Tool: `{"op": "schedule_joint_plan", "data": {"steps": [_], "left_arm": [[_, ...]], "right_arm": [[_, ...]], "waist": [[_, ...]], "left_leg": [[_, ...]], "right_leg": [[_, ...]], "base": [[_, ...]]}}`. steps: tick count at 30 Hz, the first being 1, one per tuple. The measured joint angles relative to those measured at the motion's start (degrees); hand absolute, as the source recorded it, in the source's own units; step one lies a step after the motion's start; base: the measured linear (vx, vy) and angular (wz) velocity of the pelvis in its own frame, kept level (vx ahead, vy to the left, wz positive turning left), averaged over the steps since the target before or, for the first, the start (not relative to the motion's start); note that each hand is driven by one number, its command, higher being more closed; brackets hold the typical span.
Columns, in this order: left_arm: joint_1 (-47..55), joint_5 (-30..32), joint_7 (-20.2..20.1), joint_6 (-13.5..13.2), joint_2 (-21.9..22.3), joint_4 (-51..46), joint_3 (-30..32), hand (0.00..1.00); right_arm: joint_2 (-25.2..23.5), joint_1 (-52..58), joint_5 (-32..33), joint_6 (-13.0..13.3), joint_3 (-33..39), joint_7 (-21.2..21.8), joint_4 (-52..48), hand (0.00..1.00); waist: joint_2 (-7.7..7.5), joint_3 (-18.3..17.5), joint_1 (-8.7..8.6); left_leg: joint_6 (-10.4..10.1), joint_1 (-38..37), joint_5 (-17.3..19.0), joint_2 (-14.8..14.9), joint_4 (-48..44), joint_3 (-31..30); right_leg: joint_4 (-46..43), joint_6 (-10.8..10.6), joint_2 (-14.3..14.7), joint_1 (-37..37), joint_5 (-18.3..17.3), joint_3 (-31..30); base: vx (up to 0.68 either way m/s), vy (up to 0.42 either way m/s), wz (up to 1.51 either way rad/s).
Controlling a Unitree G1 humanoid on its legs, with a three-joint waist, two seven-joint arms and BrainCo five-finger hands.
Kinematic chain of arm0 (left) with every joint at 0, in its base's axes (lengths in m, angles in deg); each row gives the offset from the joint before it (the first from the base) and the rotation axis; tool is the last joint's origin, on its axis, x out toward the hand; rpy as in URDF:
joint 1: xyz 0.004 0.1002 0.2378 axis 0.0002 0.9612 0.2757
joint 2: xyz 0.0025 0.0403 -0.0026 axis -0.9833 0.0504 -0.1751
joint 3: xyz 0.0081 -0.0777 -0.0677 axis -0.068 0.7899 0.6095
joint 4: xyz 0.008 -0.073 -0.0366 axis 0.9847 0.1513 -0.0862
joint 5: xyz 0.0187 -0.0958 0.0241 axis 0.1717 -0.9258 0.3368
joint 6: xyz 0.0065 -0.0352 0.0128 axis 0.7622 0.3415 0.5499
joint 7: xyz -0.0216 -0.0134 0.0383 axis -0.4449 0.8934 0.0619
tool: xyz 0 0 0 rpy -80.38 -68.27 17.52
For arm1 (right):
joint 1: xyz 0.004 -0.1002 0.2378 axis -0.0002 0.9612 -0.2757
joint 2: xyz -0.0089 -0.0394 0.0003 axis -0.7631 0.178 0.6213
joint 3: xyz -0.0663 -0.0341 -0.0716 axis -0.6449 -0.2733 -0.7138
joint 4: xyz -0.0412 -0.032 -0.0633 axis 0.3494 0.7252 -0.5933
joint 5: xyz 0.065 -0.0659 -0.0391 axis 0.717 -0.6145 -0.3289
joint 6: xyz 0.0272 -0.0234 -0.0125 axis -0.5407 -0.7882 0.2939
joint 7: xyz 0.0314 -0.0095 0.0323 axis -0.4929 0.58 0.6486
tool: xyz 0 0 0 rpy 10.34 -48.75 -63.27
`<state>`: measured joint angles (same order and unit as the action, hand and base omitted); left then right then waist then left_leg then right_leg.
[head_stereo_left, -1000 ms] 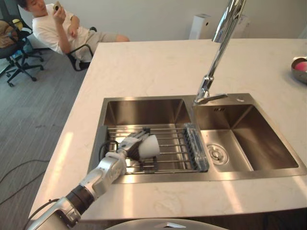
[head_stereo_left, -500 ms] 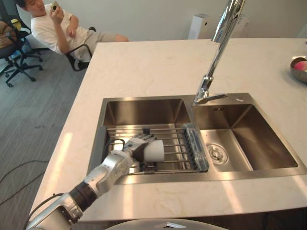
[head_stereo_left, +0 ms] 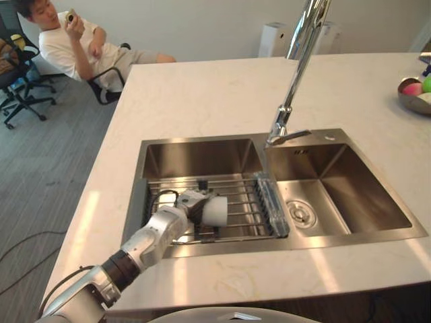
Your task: Walk over to the sink, pick up the cup, carry it to the dishwasher, place the cup inside the dishwasher, then close the dishwasher door
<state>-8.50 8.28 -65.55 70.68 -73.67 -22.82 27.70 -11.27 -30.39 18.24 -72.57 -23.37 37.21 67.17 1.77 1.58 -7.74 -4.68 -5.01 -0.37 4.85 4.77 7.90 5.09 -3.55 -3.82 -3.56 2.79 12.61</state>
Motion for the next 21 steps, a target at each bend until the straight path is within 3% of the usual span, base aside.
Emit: {"op": "schedule_joint_plan", "data": {"steps": [4, 7, 15, 18, 21], "left_arm": [[-0.2, 2.8, 0.2, -0.6, 1.0, 0.5, -0.2, 1.0], [-1.1, 5.0, 2.2, -2.9, 1.3, 1.9, -1.4, 1.0], [-1.4, 4.9, 17.0, -10.5, 1.2, 7.0, -4.4, 1.0], [-0.9, 4.8, 20.9, -13.4, -0.4, 7.0, -4.5, 1.0], [0.0, 0.0, 22.6, -15.6, -2.9, 6.5, -3.7, 1.0]], "right_arm": [[0.0, 0.0, 0.1, 0.0, -0.1, -0.4, 0.0, 0.0], [0.1, 0.0, 0.1, 0.1, -0.1, -0.7, 0.1, 0.0], [0.3, 0.0, 0.1, 1.6, -1.4, -0.6, 0.1, 0.0], [0.5, 0.0, 0.0, 1.8, -1.3, -0.4, 0.1, 0.0], [0.5, 0.0, -0.1, 2.3, -1.2, 0.6, 0.1, 0.0]], "waist": [[0.09, 0.0, -0.28], [0.11, 0.0, -0.37], [0.56, -0.2, -1.24], [0.72, 0.2, -1.53], [0.93, 0.6, -1.5]], "left_leg": [[0.0, 0.0, 0.0, 0.0, 0.0, 0.2], [0.0, 0.0, 0.0, 0.0, 0.0, 0.3], [0.3, 0.0, 0.0, -0.1, 0.0, 0.2], [0.3, 0.1, 0.0, -0.2, -0.2, -0.4], [0.4, 0.1, 0.0, -0.2, -0.3, -1.1]], "right_leg": [[0.0, 0.1, 0.0, 0.2, 0.0, -0.6], [0.0, 0.1, 0.0, 0.3, 0.1, -0.8], [0.0, 0.3, 0.0, 0.3, 0.2, -0.4], [0.0, 0.2, 0.0, -0.2, 0.1, 0.4], [0.0, 0.1, 0.0, -0.4, 0.0, 1.1]], "base": [[-0.01, 0.001, -0.05], [0.0, 0.0, 0.0], [0.0, 0.0, 0.01], [0.01, -0.002, 0.11], [0.0, -0.002, 0.13]]}}
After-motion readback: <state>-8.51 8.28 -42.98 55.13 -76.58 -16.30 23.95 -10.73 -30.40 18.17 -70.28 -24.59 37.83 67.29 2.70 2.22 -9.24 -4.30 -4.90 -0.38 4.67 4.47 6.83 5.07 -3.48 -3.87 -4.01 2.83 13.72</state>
